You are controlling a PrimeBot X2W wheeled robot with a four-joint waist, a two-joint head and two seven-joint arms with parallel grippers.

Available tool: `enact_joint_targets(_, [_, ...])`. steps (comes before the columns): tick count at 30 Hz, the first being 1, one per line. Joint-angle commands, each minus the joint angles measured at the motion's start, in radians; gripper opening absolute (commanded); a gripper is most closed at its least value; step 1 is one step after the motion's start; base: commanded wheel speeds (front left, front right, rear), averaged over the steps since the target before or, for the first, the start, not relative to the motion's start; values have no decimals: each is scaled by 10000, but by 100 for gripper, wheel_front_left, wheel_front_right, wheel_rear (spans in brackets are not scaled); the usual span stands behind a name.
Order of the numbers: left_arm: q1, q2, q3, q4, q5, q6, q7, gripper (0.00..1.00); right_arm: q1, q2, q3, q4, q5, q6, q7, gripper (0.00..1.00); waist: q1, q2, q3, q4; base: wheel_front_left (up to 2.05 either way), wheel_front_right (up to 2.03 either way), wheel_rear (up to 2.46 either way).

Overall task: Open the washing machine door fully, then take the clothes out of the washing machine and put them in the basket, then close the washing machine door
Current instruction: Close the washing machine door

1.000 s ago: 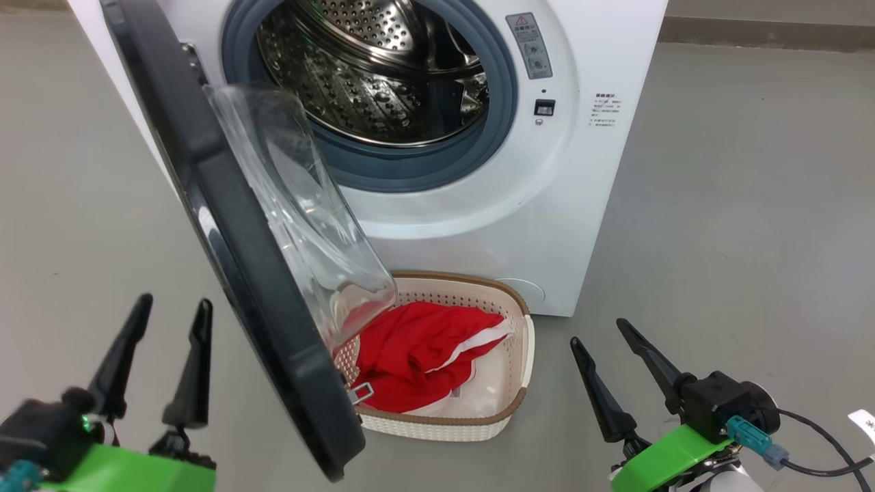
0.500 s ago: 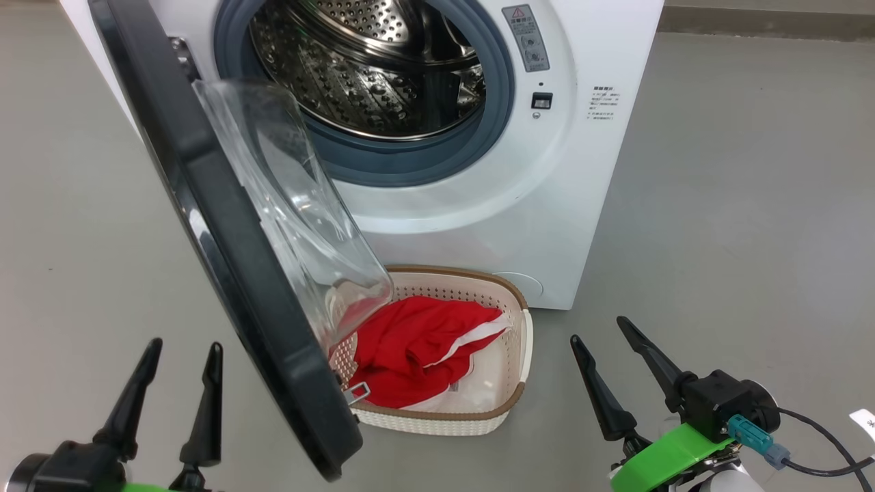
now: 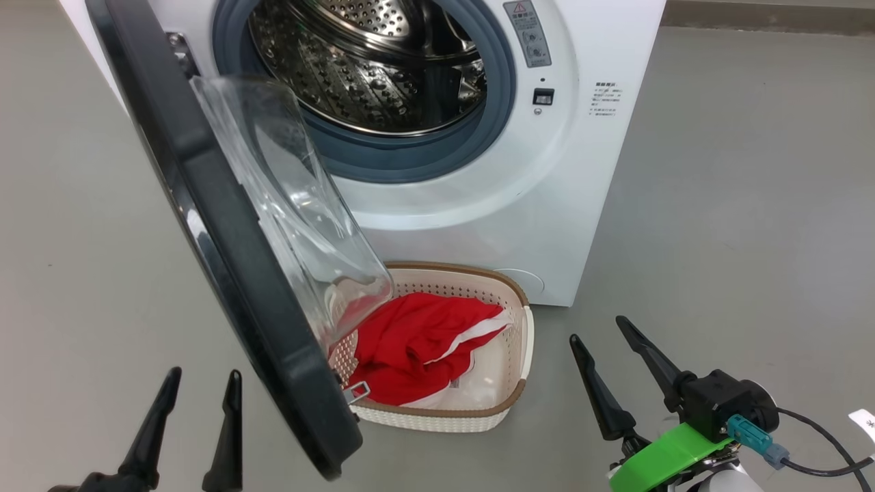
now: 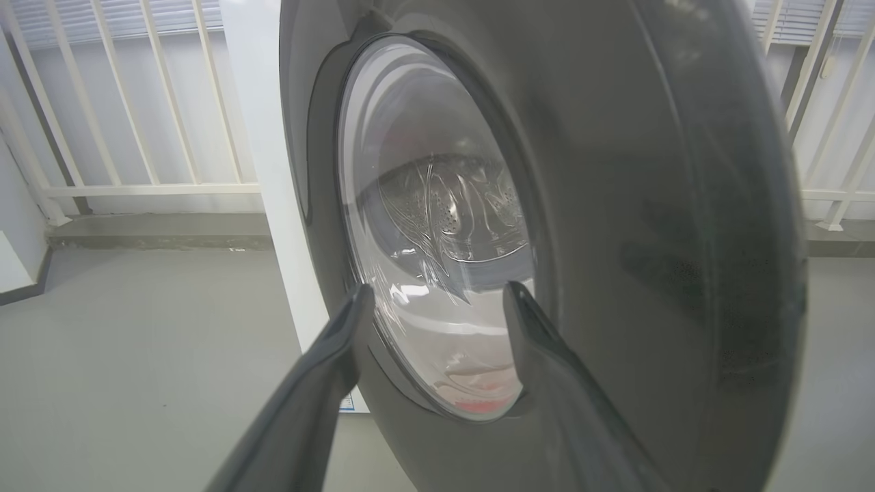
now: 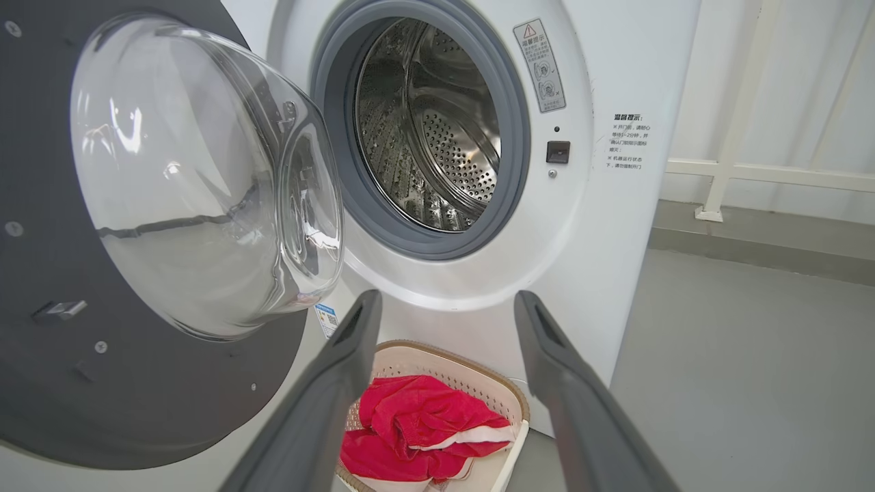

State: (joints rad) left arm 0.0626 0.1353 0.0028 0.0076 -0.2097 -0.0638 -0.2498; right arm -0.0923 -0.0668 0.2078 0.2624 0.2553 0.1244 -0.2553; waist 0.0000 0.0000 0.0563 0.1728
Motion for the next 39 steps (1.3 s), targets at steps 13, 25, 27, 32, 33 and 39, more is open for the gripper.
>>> enact_joint_targets(13, [-163, -276, 620, -153, 558, -304, -120, 100, -301, -19, 189, -254, 98, 63, -65, 100, 0, 0, -9, 80, 0, 0, 0])
enact_joint_targets(25, [-142, -424, 694, -124, 816, -405, -120, 100, -265, -18, 234, -249, 86, 63, -65, 100, 0, 0, -22, 151, 0, 0, 0])
enact_joint_targets(27, [-137, -435, 705, -131, 862, -416, -120, 100, -265, -18, 238, -254, 83, 63, -65, 100, 0, 0, -9, 155, 0, 0, 0])
enact_joint_targets(32, [-143, -450, 701, -153, 990, -431, -120, 100, -272, -18, 253, -244, 88, 63, -65, 100, 0, 0, 26, 157, 0, 0, 0])
enact_joint_targets(33, [-158, -454, 679, -195, 1001, -444, -120, 88, -277, -20, 265, -238, 92, 63, -65, 100, 0, 0, 41, 153, 0, 0, 0])
enact_joint_targets(39, [-311, -519, 749, -150, 592, -514, -120, 0, -297, -42, 282, -190, 104, 63, -65, 100, 0, 0, 78, 165, 0, 0, 0])
